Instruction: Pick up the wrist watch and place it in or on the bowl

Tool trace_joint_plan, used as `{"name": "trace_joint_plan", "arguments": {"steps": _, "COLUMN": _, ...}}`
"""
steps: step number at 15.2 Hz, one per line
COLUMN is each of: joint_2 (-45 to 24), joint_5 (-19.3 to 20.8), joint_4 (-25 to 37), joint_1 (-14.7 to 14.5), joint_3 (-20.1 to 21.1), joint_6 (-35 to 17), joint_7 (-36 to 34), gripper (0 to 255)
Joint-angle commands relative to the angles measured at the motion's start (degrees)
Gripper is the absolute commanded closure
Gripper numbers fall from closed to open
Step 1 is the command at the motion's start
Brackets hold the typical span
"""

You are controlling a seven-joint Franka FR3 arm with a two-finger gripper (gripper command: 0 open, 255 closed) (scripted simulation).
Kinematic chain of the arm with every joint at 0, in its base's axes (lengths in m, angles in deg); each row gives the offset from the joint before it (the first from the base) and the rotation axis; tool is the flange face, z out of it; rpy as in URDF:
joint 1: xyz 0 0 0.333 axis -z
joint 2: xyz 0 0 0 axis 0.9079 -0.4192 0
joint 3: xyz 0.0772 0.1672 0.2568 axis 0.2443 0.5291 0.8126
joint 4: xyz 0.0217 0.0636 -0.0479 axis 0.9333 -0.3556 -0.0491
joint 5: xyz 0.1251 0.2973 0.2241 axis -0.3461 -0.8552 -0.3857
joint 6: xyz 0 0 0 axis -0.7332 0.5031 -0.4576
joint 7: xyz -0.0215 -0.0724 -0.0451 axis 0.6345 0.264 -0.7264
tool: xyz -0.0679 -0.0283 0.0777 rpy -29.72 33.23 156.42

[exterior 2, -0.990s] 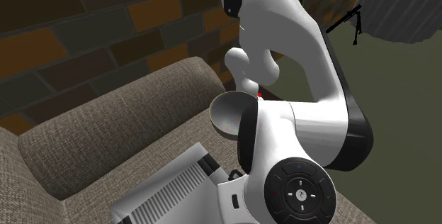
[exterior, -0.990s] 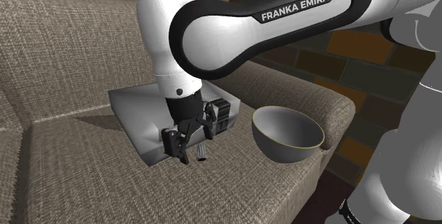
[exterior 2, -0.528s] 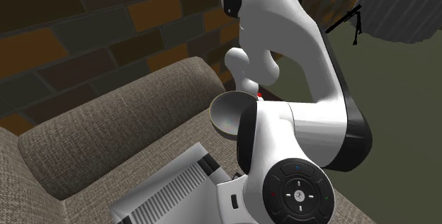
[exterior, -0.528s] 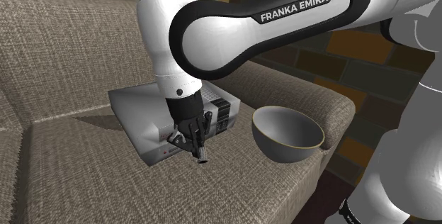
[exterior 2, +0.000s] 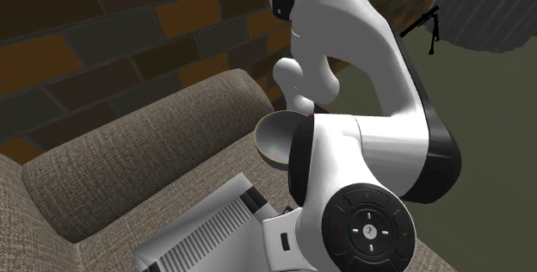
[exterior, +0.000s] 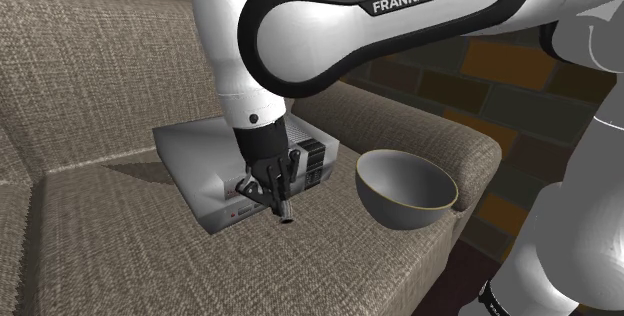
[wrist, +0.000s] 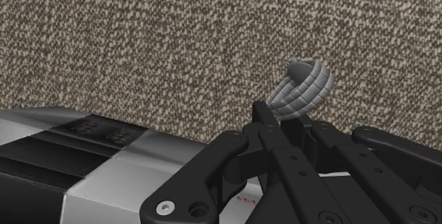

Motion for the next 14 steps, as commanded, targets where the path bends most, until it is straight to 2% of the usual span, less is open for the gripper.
{"name": "trace_joint_plan", "arguments": {"steps": 1, "joint_2": 0.2, "joint_5": -0.1, "joint_4": 1.2, "joint_1": 0.0, "joint_3": 0.0, "joint_6": 1.5, "joint_7": 0.1, "gripper": 255}}
{"name": "trace_joint_plan", "arguments": {"steps": 14, "joint_2": 0.6, "joint_5": -0.4, "joint_4": 10.9, "joint_1": 0.0, "joint_3": 0.1, "joint_6": 11.4, "joint_7": 0.2, "gripper": 255}}
